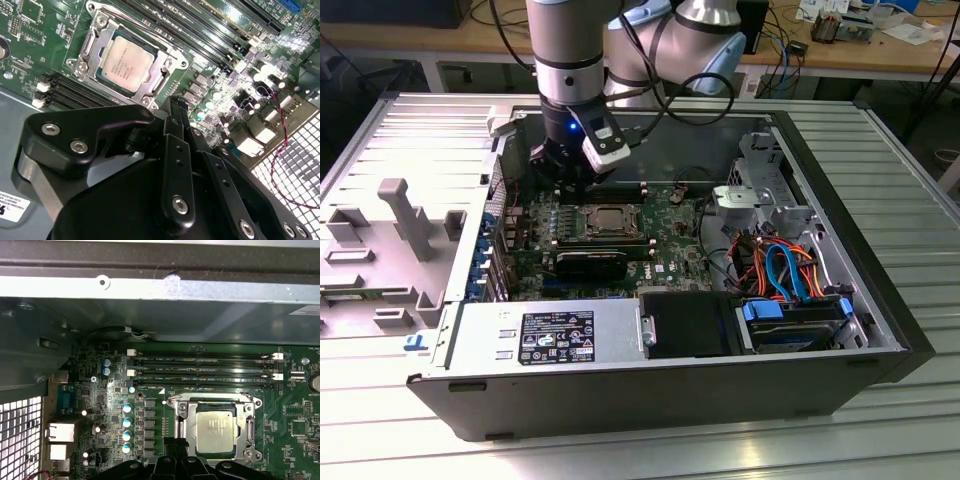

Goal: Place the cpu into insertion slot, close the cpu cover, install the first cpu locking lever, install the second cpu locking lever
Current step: 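Install the first cpu locking lever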

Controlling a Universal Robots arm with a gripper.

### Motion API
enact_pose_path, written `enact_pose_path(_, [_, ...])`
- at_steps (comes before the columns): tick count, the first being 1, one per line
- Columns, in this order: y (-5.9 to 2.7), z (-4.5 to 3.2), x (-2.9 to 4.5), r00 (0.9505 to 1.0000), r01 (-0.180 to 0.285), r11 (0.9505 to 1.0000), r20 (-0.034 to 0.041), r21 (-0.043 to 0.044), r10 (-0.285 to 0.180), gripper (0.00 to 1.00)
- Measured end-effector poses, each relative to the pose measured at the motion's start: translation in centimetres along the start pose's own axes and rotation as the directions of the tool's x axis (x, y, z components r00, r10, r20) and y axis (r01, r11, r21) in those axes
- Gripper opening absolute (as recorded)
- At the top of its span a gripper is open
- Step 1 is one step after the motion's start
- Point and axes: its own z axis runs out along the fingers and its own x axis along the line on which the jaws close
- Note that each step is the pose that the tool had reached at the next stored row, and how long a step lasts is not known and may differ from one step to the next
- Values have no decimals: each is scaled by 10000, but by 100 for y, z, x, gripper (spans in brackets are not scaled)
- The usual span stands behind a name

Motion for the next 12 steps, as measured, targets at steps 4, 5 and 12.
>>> enact_pose_path(4, [2, 0, 49, 10000, 0, 10000, 4, -1, 0, 11])
enact_pose_path(5, [4, -1, 54, 10000, 0, 10000, 4, -1, 0, 11])
enact_pose_path(12, [49, -82, 106, 10000, 1, 10000, 61, 0, -1, 11])
